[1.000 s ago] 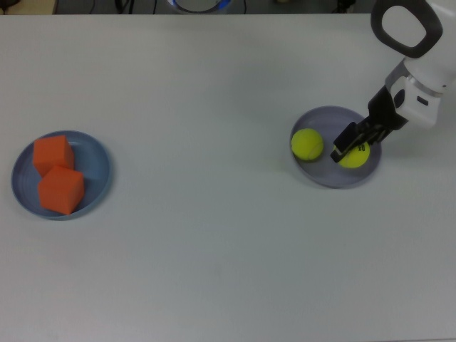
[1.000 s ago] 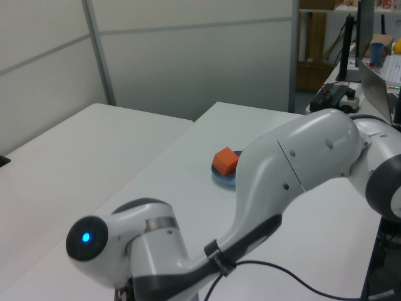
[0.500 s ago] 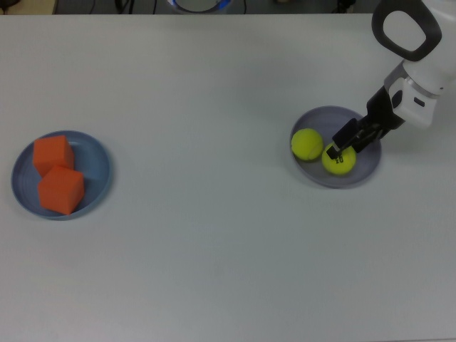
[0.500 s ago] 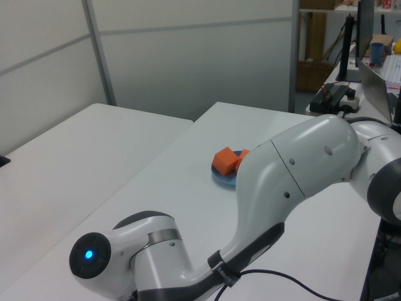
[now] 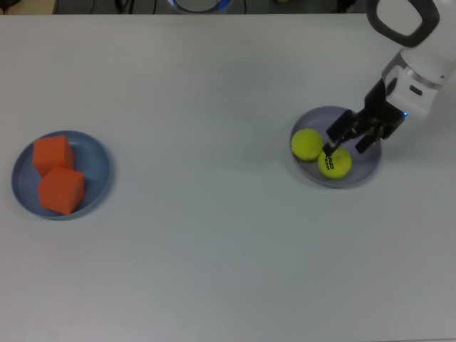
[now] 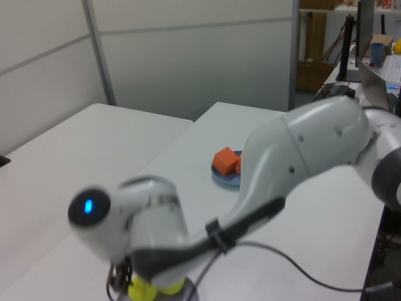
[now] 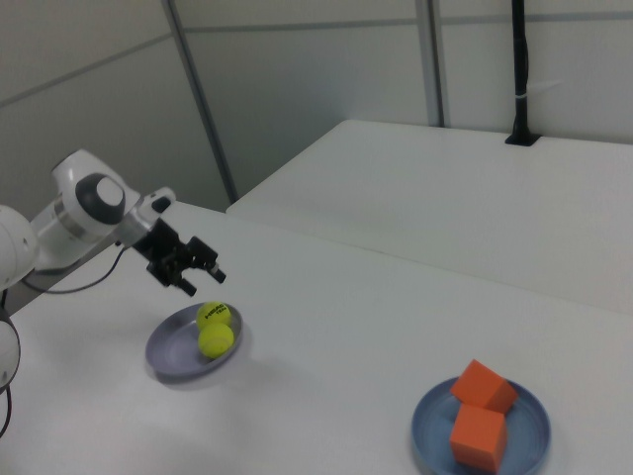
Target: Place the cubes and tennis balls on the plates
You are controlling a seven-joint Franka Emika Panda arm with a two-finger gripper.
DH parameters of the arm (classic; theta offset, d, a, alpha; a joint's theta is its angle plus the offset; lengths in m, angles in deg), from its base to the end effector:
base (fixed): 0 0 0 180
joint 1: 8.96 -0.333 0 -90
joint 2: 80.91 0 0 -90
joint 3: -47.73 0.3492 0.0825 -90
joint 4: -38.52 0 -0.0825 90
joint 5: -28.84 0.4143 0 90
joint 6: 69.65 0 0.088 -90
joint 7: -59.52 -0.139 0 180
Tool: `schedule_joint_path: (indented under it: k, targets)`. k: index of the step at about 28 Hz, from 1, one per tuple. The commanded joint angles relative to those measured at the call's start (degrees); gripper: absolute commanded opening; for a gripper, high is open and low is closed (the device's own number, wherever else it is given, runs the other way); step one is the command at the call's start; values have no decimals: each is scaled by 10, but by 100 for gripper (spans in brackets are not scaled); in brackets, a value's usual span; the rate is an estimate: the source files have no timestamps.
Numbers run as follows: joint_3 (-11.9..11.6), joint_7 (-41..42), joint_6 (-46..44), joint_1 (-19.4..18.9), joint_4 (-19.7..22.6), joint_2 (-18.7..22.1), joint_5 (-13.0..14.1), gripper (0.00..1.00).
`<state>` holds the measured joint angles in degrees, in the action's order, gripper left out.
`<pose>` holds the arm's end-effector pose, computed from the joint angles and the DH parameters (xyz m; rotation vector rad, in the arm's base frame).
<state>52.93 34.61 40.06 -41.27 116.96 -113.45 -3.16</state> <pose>0.6462 0.4116 0.3839 2.6539 0.5424 0.3176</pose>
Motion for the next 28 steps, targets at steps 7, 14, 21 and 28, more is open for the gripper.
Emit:
schedule_joint_path:
  k: [7,14,21,28]
  targets:
    - [-4,18,-2,127,10,128,120,100]
    - [-5,54,-33,238,7,200,198,100]
    - [-5,134,-150,317,8,251,268,100]
    - [-5,183,-204,357,8,268,275,100]
